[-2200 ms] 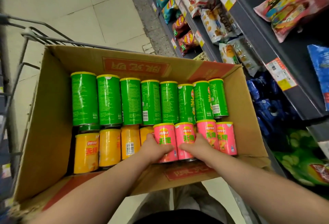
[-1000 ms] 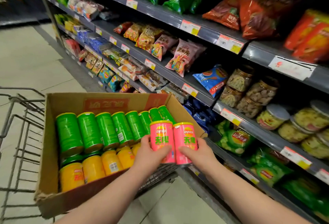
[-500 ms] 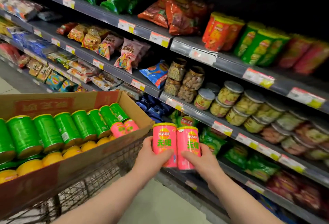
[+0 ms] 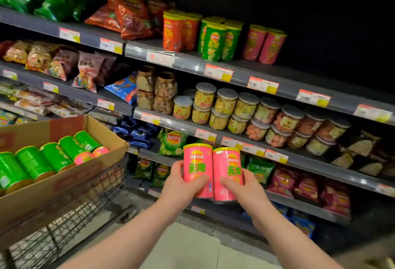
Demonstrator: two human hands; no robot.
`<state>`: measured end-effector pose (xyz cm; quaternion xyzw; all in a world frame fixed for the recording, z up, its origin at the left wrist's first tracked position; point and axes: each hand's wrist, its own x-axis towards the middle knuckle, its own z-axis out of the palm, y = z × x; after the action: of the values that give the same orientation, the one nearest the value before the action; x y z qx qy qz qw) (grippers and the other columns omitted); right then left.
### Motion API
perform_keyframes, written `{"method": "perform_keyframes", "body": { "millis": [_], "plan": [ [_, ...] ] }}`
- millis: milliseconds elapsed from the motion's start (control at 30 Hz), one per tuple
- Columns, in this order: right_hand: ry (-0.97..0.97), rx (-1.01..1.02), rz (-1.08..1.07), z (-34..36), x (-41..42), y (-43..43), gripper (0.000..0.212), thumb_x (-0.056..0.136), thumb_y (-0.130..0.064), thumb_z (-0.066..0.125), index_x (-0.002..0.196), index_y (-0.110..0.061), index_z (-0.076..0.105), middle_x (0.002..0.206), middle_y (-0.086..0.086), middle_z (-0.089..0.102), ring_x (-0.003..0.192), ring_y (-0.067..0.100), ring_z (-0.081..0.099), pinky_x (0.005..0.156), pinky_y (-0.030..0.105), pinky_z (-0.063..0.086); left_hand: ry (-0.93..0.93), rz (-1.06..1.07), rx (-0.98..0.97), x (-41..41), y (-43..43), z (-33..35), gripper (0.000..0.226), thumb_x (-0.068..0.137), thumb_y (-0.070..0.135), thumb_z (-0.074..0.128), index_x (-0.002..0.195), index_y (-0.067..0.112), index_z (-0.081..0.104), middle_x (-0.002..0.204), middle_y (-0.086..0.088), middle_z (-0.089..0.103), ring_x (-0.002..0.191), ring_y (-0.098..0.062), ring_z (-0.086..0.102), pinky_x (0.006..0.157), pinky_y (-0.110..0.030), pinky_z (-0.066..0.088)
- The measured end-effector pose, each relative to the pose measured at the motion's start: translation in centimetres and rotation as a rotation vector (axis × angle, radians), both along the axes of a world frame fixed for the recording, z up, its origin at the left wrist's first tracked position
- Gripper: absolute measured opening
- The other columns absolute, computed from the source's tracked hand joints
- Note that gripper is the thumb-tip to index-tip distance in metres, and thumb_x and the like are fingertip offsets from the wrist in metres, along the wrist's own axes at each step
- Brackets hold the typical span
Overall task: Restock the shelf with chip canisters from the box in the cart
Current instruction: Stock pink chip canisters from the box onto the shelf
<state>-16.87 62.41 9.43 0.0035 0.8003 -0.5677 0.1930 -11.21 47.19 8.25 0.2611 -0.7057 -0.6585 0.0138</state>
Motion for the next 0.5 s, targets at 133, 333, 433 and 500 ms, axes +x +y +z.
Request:
{"method": "perform_keyframes", "body": {
  "millis": [133,333,433,500],
  "plan": [
    [0.028,-0.027,-0.041,0.7,-1.0,1.9,0.038,0.081,-0.027,0.072,0.110,-0.027,0.048,0.100,-0.010,0.062,0.088,0.005,0.060,0.067,0.019,0.045,0.033,-0.042,-0.014,-1.8,1.5,0.9,0.058,0.078,0.031,0.075,0.121,0.032,0.036,0.099,0.012,0.061,0.092,-0.010,0.064,0.086,-0.034,0.053],
    [0.040,-0.057,-0.126,1.9,-3.7,3.3,0.040,0.081,-0.027,0.072,0.115,-0.024,0.052,0.102,-0.006,0.065,0.091,0.011,0.064,0.072,0.025,0.049,0.095,-0.114,0.027,-5.9,2.6,2.2,0.056,0.078,0.027,0.075,0.122,0.029,0.039,0.097,0.009,0.062,0.089,-0.009,0.064,0.077,-0.027,0.054],
    [0.060,-0.075,-0.164,2.8,-5.7,3.8,0.037,0.081,-0.026,0.071,0.114,-0.026,0.053,0.102,-0.005,0.067,0.091,0.012,0.065,0.073,0.025,0.051,0.125,-0.164,0.057,-9.0,2.7,2.7,0.056,0.078,0.025,0.075,0.121,0.029,0.040,0.098,0.008,0.063,0.090,-0.011,0.065,0.079,-0.030,0.054],
    [0.089,-0.074,-0.182,3.7,-7.5,3.7,0.037,0.081,-0.025,0.072,0.113,-0.025,0.054,0.102,-0.003,0.068,0.092,0.013,0.066,0.078,0.029,0.052,0.158,-0.199,0.059,-11.0,2.4,3.5,0.055,0.078,0.025,0.075,0.121,0.029,0.041,0.098,0.008,0.064,0.089,-0.010,0.065,0.076,-0.026,0.054]
  ]
}}
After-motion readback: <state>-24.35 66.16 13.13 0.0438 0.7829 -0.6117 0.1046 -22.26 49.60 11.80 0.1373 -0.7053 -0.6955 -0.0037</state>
